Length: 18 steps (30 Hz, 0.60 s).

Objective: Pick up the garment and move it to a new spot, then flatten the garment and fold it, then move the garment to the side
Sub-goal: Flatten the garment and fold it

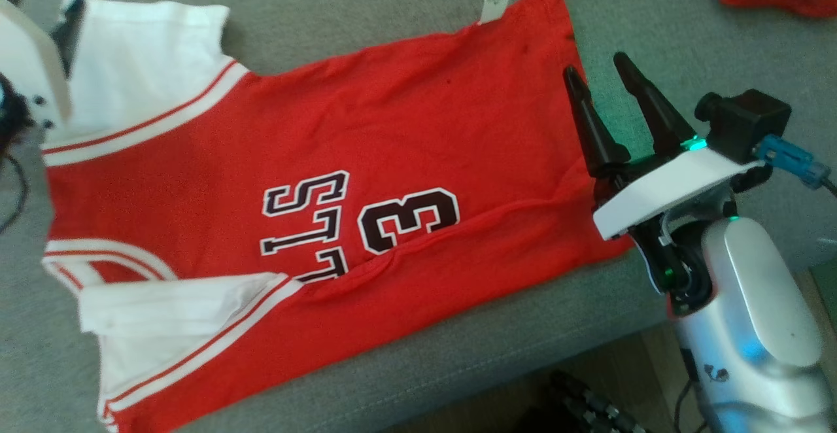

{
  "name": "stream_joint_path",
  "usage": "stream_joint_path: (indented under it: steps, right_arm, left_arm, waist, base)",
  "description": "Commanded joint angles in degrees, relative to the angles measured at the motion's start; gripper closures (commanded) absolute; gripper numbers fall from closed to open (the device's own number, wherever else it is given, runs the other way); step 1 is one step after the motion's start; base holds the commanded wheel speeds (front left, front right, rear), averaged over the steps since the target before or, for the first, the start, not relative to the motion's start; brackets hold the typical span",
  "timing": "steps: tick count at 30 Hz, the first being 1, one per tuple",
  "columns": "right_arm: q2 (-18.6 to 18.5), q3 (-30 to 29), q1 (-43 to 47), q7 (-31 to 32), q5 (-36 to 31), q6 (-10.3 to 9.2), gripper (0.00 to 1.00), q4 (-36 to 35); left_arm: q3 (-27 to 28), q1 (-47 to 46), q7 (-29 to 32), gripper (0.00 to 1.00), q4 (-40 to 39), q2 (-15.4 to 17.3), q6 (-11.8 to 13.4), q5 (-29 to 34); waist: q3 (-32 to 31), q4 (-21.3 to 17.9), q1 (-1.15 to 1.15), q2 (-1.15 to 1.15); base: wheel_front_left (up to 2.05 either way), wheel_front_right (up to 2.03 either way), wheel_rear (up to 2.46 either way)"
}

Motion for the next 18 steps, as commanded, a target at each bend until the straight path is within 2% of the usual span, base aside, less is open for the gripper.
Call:
stream_joint_path:
  steps: [1,5,8,9,10,11,12,13,18]
  right_arm:
    - [-0.64,1.29,-0.95,-0.76,0.47,-0.05,0.00,-1.69]
    - [-0.66,1.97,-1.79,-1.61,0.73,-0.05,0.00,-1.60]
    - [-0.85,2.12,-2.19,-2.10,0.77,-0.05,0.00,-1.58]
    - [-1.00,2.14,-2.28,-2.20,0.74,-0.05,0.00,-1.58]
    - [-1.16,2.09,-2.33,-2.26,0.70,-0.05,0.00,-1.54]
    - [-1.31,2.05,-2.37,-2.25,0.65,-0.05,0.00,-1.49]
    - [-1.46,2.03,-2.43,-2.19,0.57,-0.05,0.00,-1.38]
    - [-1.61,2.11,-2.53,-2.09,0.47,-0.05,0.00,-1.24]
    - [-2.59,2.95,-3.78,-0.67,-0.06,-0.05,0.00,-0.52]
  left_arm:
    - [2.86,-2.74,0.33,0.00,-0.99,3.62,0.29,0.22]
    - [2.77,-3.89,0.99,0.00,1.04,4.14,1.33,0.83]
    - [2.21,-4.35,1.60,0.00,1.94,4.08,1.05,0.76]
    - [1.95,-4.41,1.81,0.21,2.03,3.93,0.90,0.68]
    - [1.63,-4.41,2.05,0.48,2.10,3.76,0.71,0.61]
    - [1.28,-4.43,2.33,0.60,2.30,3.70,0.42,0.51]
    - [0.91,-4.40,2.55,0.77,2.55,3.63,0.09,0.40]
    - [0.58,-4.27,2.69,1.00,2.69,3.46,-0.12,0.28]
    - [-0.78,-3.95,3.16,1.00,2.51,2.80,-1.06,-0.34]
  waist:
    - [1.66,-1.47,0.00,0.00]
    - [2.71,-2.07,0.00,0.00]
    - [2.93,-2.08,0.00,0.00]
    - [2.87,-1.98,0.00,0.00]
    - [2.73,-1.82,0.00,0.00]
    - [2.55,-1.65,0.00,0.00]
    - [2.25,-1.47,0.00,0.00]
    - [1.84,-1.32,0.00,0.00]
    - [0.42,-0.50,0.00,0.00]
  base:
    - [0.00,0.00,0.00]
    - [0.00,0.00,0.00]
    - [0.00,0.00,0.00]
    - [0.00,0.00,0.00]
    - [0.00,0.00,0.00]
    - [0.00,0.00,0.00]
    - [0.00,0.00,0.00]
    - [0.00,0.00,0.00]
    - [0.00,0.00,0.00]
